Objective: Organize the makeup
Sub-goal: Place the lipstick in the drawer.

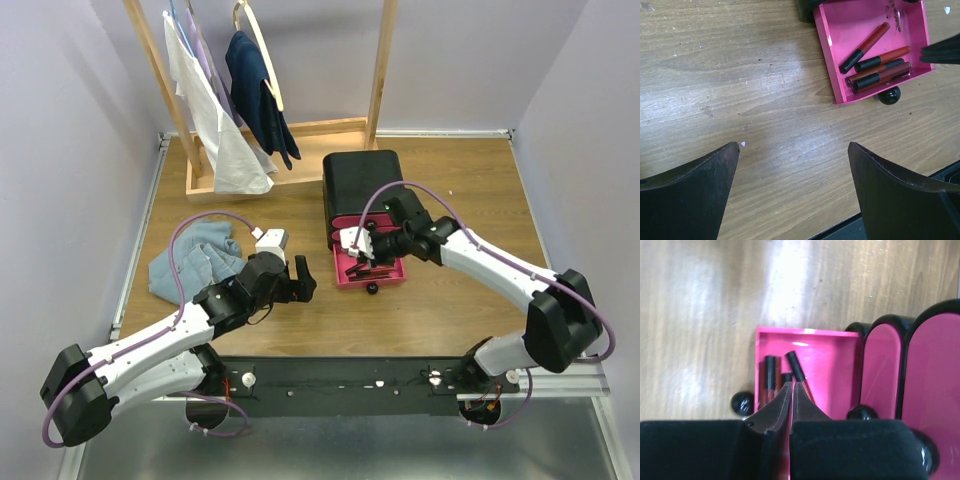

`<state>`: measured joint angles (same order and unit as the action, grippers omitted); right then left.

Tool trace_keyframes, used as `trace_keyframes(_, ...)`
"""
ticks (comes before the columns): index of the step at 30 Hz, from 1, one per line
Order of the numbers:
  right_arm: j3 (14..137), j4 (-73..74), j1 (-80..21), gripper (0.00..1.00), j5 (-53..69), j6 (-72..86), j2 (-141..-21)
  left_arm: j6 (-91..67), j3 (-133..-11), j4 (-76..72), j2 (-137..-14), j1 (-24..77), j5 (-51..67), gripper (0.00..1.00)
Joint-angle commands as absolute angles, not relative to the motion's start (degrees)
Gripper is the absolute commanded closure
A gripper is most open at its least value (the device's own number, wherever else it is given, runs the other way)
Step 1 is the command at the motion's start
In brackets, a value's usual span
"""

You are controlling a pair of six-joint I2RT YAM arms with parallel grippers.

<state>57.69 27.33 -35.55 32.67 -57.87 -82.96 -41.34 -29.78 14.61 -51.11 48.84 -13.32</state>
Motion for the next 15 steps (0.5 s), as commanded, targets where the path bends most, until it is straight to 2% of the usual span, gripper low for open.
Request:
trace_keyframes(1,57.1,37.1,-33.1,0.9,40.2,-65.0,-79.5,-39.8,-30.8,12.4,-51.2,48.3,-11.5,0.01)
trace_keyframes(8,49.6,44.6,-32.1,0.91,42.0,-72.8,-71.7,-40.1,-31.1,10.2,-52.7,48.1,-10.7,0.01)
trace_keyframes(15,42.6,41.0,-32.1,0.88,36.9,-69.2,-68.1,-39.1,-33.7,9.1,-54.4,47.2,-10.2,0.01)
